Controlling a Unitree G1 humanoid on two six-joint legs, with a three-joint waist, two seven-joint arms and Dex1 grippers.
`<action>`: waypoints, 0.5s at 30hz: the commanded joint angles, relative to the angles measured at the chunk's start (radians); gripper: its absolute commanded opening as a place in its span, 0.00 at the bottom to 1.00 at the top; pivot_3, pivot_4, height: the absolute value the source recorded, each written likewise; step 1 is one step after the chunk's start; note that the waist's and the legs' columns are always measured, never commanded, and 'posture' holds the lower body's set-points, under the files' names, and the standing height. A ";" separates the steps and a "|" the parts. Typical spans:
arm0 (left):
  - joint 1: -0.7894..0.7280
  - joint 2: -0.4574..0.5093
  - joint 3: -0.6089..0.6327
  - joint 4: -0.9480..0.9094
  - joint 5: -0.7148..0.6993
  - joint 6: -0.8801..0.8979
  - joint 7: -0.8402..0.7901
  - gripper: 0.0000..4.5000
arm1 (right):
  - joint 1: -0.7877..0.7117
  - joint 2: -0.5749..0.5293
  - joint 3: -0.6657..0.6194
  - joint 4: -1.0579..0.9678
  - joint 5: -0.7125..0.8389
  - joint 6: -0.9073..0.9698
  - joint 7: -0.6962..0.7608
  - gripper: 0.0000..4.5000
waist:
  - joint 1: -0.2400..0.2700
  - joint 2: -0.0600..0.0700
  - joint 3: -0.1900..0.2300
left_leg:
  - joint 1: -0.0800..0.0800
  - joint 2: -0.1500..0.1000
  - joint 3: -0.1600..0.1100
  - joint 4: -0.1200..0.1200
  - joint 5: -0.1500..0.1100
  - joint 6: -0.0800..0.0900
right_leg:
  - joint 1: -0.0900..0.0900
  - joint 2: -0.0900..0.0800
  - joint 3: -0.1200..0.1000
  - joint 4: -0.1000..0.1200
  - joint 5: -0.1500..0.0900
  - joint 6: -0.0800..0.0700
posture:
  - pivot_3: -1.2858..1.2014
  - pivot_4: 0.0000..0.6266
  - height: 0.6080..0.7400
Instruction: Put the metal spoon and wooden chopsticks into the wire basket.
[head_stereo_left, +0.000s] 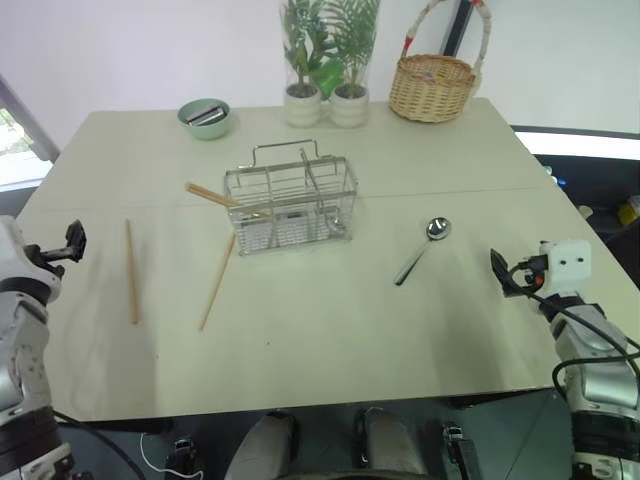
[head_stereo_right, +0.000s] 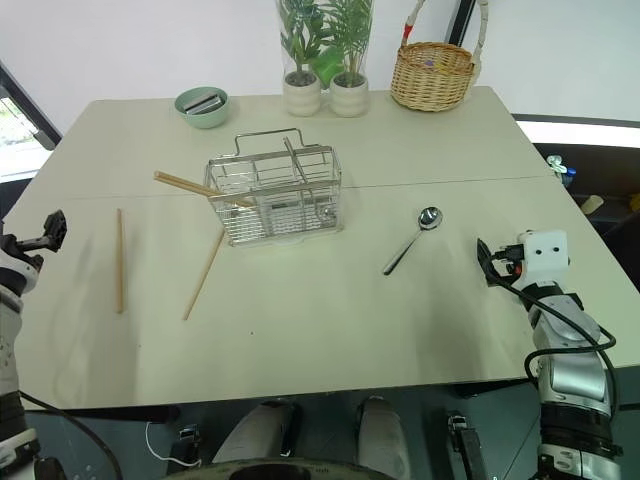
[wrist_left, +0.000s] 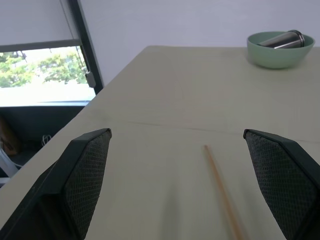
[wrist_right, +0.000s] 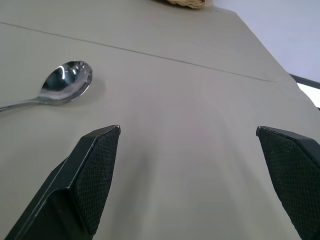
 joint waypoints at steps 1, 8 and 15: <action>-0.012 0.031 0.019 -0.026 0.008 -0.015 0.002 1.00 | -0.015 -0.002 -0.010 -0.006 0.001 -0.028 -0.004 1.00 | 0.000 0.000 0.000 | 0.000 0.000 0.000 0.000 0.000 0.000 | 0.000 0.000 0.000 0.000 0.000 0.000 | 0.52 0.24 0.73; -0.024 0.030 0.032 -0.023 -0.008 -0.007 0.008 1.00 | -0.019 -0.002 -0.005 0.004 -0.001 -0.040 0.001 1.00 | 0.000 0.000 0.000 | 0.000 0.000 0.000 0.000 0.000 0.000 | 0.000 0.000 0.000 0.000 0.000 0.000 | 0.52 0.24 0.73; -0.017 0.028 0.037 -0.025 -0.007 -0.011 0.013 1.00 | -0.048 -0.016 -0.006 0.019 -0.001 -0.037 0.006 1.00 | -0.001 0.000 0.000 | 0.000 0.000 0.000 0.000 0.000 0.000 | 0.000 0.000 0.000 0.000 0.000 0.000 | 0.52 0.24 0.73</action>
